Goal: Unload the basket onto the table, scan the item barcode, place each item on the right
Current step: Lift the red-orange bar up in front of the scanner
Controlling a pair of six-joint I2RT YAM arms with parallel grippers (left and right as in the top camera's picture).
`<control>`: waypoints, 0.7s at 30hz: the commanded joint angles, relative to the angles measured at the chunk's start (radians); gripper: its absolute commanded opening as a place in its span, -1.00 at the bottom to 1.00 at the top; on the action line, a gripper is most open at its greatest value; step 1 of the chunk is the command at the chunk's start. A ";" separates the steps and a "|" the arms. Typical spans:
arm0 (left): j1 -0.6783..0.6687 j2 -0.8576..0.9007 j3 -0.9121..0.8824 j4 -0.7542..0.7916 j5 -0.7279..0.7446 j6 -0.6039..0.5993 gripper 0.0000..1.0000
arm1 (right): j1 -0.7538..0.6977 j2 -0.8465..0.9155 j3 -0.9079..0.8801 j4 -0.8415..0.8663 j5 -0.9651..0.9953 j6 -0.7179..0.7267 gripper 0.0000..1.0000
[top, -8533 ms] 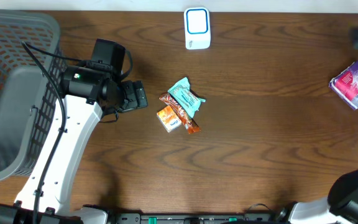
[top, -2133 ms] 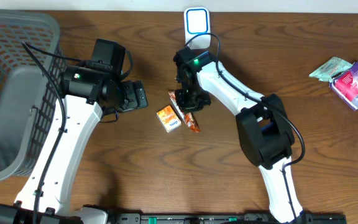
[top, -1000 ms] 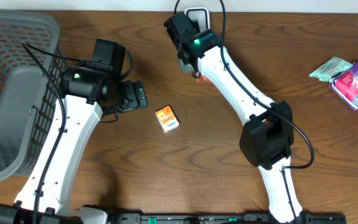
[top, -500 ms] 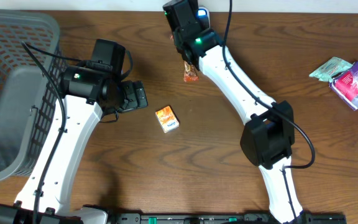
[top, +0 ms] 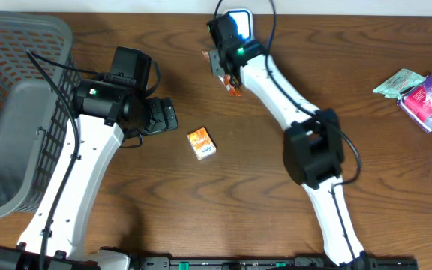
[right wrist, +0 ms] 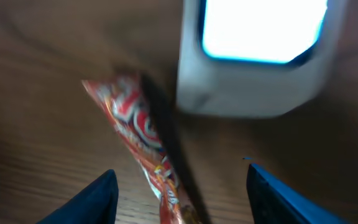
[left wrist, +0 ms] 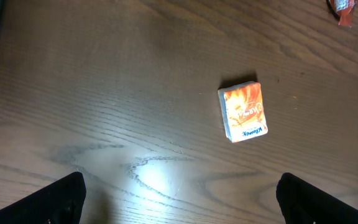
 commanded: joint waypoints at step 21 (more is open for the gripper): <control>0.003 0.007 0.007 -0.003 -0.016 0.016 0.96 | -0.041 -0.137 0.039 0.066 -0.063 -0.031 -0.98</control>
